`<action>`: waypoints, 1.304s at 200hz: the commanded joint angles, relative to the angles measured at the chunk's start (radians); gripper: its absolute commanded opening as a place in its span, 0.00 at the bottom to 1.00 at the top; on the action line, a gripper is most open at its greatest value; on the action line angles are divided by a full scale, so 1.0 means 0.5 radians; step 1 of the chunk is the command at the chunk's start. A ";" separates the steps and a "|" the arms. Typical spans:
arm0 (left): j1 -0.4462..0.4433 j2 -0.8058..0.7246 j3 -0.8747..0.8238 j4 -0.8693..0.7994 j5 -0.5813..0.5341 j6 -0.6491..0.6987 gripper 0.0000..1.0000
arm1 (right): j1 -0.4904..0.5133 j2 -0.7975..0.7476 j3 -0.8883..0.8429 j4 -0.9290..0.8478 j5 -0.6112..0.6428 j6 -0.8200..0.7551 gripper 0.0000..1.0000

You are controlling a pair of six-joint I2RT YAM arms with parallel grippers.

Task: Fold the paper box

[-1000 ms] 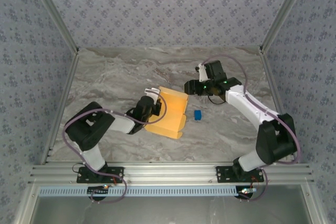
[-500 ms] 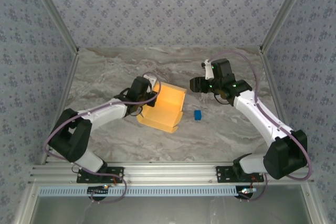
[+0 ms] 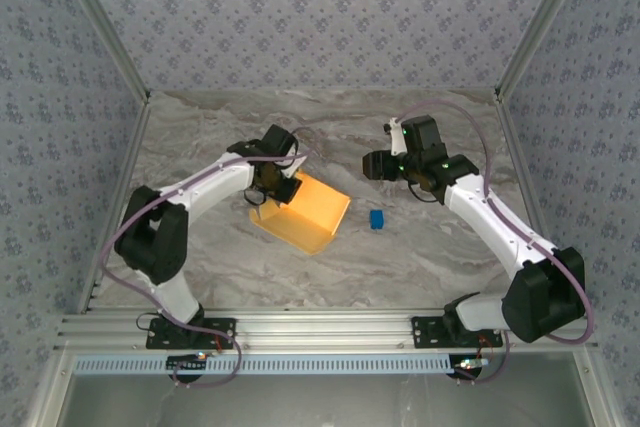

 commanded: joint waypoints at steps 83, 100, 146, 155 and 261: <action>-0.174 0.651 0.660 -0.841 -0.060 0.510 0.06 | -0.016 -0.096 -0.127 -0.078 0.177 -0.081 0.64; -0.215 0.741 0.770 -0.908 -0.114 0.583 0.06 | -0.045 -0.118 -0.162 -0.099 0.227 -0.077 0.64; -0.344 0.969 1.047 -1.023 -0.296 0.734 0.07 | -0.221 -0.236 -0.325 -0.100 0.204 -0.008 0.64; -0.369 1.012 1.107 -1.060 -0.348 0.750 0.07 | -0.256 -0.264 -0.358 -0.096 0.186 0.000 0.64; -0.553 1.240 1.373 -0.963 -0.827 0.872 0.11 | -0.435 -0.424 -0.543 -0.001 0.009 0.066 0.64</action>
